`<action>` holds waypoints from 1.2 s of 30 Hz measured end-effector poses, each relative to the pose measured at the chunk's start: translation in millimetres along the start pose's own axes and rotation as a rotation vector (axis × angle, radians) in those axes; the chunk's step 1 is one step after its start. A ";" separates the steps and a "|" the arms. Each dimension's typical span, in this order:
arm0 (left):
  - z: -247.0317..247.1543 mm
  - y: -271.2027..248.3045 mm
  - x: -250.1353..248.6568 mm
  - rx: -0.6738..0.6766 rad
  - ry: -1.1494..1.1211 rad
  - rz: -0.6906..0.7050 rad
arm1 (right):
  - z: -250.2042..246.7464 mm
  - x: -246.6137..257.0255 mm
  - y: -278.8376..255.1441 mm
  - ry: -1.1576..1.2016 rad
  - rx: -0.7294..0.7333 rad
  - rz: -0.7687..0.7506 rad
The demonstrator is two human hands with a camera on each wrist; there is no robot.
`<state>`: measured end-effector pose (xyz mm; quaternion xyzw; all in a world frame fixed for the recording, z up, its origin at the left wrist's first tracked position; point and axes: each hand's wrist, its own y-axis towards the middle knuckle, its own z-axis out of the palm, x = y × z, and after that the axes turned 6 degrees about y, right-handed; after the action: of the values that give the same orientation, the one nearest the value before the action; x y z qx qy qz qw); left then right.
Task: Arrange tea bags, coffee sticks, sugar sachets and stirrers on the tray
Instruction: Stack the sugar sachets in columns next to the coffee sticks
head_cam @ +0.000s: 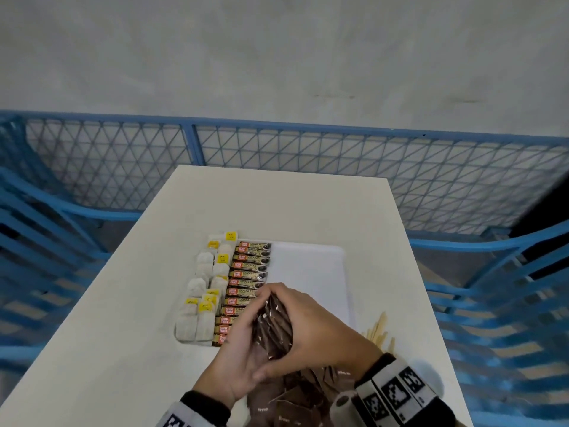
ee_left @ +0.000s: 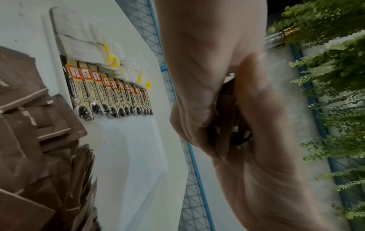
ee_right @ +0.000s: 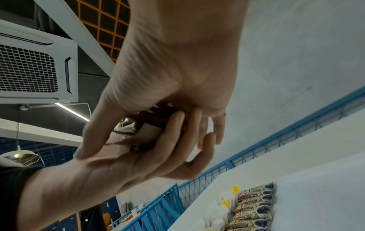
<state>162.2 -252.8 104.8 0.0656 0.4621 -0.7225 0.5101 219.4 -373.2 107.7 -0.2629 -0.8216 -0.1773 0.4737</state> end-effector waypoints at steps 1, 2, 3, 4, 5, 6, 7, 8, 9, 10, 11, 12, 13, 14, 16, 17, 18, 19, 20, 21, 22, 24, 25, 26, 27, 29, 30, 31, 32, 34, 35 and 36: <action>-0.1 -0.9 -0.4 0.002 -0.005 0.009 | -0.2 0.0 0.8 0.021 0.025 0.000; -1.2 -1.5 -1.1 0.010 -0.006 0.020 | 0.1 -0.9 1.7 0.045 0.034 -0.010; -2.7 -1.8 -2.5 0.019 -0.001 0.030 | 0.7 -1.9 2.8 0.069 0.028 -0.030; -5.4 -1.7 -4.5 0.020 0.008 0.035 | 1.6 -3.2 4.4 0.096 0.011 -0.048; -8.6 -1.5 -6.5 0.026 0.022 0.032 | 2.1 -3.5 6.0 0.130 -0.011 -0.056; -12.4 -0.7 -8.3 0.039 0.032 0.024 | 2.9 -3.8 8.0 0.166 -0.031 -0.054; -15.1 -0.2 -10.3 0.053 0.041 0.014 | 3.6 -4.3 9.7 0.185 -0.035 -0.051; -18.1 0.6 -11.8 0.067 0.055 0.003 | 4.7 -5.6 11.7 0.163 -0.028 -0.053; -20.1 1.4 -13.4 0.077 0.073 -0.009 | 6.3 -7.7 13.7 0.097 -0.014 -0.051; -21.5 2.5 -15.1 0.086 0.086 -0.016 | 8.0 -10.3 15.3 0.013 0.002 -0.045; -22.3 3.3 -17.2 0.094 0.098 -0.016 | 9.6 -13.3 17.1 -0.062 0.014 -0.040; -24.4 4.8 -19.5 0.098 0.110 -0.012 | 10.4 -16.2 18.9 -0.117 0.019 -0.039; -25.2 5.2 -22.7 0.093 0.130 -0.008 | 10.6 -18.4 21.0 -0.154 0.019 -0.035; -26.5 6.2 -25.1 0.090 0.160 -0.013 | 10.7 -20.0 23.2 -0.182 0.016 -0.028; -30.5 9.9 -29.4 0.085 0.204 -0.026 | 10.7 -22.1 28.1 -0.238 0.010 -0.019; -31.8 11.9 -31.4 0.076 0.216 -0.032 | 10.6 -22.4 30.4 -0.264 0.012 -0.014; -34.1 15.0 -32.6 0.066 0.218 -0.038 | 10.5 -22.1 32.5 -0.273 0.022 -0.001; -36.7 18.8 -33.9 0.063 0.215 -0.043 | 10.9 -22.7 35.3 -0.247 0.040 0.026; -39.0 22.5 -34.9 0.068 0.207 -0.046 | 11.1 -24.6 37.9 -0.184 0.057 0.061; -40.5 25.4 -35.9 0.064 0.198 -0.040 | 11.4 -26.4 40.1 -0.090 0.064 0.096; -41.8 28.1 -37.2 0.051 0.188 -0.021 | 12.0 -28.7 42.2 0.029 0.056 0.129; -44.8 33.4 -39.2 -0.007 0.183 0.030 | 14.3 -32.8 45.5 0.310 -0.007 0.209; -46.3 35.7 -40.0 -0.028 0.173 0.046 | 15.2 -33.5 47.0 0.449 -0.049 0.258; -48.0 38.1 -40.8 -0.040 0.158 0.050 | 15.8 -34.4 48.3 0.540 -0.097 0.305; -49.3 40.0 -41.9 -0.035 0.145 0.052 | 16.0 -35.4 49.5 0.579 -0.147 0.351; -53.7 43.5 -43.9 -0.019 0.122 0.046 | 16.4 -36.9 52.2 0.581 -0.222 0.448; -54.2 43.5 -45.0 -0.006 0.111 0.050 | 16.8 -36.2 53.4 0.574 -0.237 0.482; -55.0 44.4 -46.0 0.005 0.103 0.054 | 18.2 -36.5 54.7 0.579 -0.244 0.501; -55.3 44.9 -47.1 0.013 0.090 0.062 | 19.9 -37.0 55.9 0.587 -0.252 0.507; -57.8 46.8 -48.4 0.025 0.064 0.084 | 23.3 -38.8 58.9 0.593 -0.278 0.508; -59.1 47.3 -49.3 0.026 0.074 0.088 | 24.5 -39.4 60.3 0.590 -0.291 0.505; -60.0 47.7 -50.1 0.026 0.091 0.087 | 25.6 -40.6 61.6 0.582 -0.304 0.500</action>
<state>201.2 -177.3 70.7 0.1252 0.4721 -0.7018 0.5186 255.6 -320.8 62.4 -0.4600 -0.5286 -0.2432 0.6706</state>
